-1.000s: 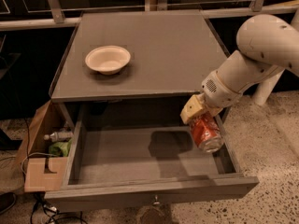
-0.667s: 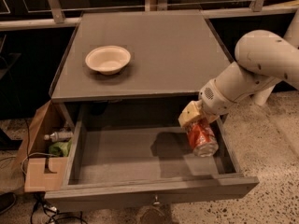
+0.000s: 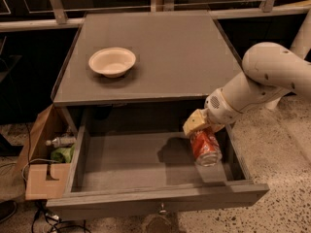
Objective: Place coke can into top drawer
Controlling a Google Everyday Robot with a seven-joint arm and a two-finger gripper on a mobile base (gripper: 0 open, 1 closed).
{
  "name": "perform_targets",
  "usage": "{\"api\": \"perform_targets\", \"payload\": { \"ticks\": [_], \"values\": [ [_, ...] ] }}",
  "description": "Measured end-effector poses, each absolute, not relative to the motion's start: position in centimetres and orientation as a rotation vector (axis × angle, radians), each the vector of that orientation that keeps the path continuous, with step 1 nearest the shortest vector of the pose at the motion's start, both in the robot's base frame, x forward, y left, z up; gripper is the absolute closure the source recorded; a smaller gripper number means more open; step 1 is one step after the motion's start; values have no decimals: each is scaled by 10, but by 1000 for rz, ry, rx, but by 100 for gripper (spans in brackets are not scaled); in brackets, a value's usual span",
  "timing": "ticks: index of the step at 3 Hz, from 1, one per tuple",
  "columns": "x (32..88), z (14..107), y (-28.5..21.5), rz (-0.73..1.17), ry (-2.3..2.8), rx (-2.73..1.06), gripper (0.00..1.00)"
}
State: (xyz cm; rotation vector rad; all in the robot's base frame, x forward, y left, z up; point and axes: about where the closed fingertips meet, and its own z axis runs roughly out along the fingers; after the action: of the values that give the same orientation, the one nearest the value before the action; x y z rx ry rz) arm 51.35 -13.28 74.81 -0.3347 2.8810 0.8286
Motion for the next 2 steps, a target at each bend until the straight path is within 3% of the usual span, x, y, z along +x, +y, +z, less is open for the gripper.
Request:
{"api": "perform_targets", "payload": {
  "ticks": [2],
  "values": [
    [521,710,-113,897,2882,-277,100]
  ]
}}
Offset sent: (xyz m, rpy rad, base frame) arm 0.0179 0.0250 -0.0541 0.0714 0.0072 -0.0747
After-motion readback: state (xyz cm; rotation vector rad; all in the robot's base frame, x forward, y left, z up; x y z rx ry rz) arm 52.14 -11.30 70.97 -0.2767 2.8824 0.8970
